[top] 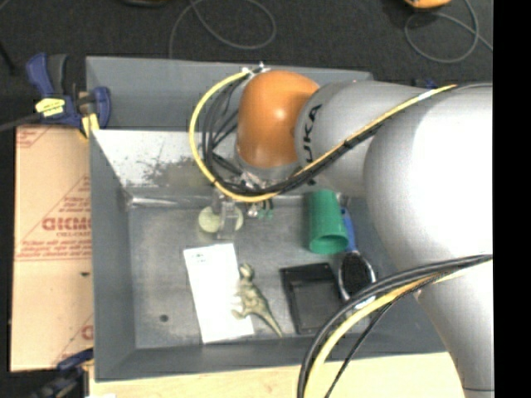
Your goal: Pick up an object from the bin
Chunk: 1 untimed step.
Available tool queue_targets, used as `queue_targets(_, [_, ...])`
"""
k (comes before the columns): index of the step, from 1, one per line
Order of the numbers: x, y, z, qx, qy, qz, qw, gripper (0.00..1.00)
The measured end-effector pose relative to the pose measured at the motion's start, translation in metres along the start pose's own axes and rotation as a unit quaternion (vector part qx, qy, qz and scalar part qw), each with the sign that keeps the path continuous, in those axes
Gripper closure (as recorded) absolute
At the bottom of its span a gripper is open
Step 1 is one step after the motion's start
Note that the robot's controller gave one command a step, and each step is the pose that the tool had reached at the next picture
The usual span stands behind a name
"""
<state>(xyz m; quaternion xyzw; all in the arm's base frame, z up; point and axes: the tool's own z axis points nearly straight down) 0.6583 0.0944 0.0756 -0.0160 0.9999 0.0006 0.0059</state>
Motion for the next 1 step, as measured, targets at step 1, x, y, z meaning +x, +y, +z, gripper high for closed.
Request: queue_targets(1, [-0.0035, -0.0001, -0.0572, 0.000, 0.0009, 0.001, 1.0000, 1.00])
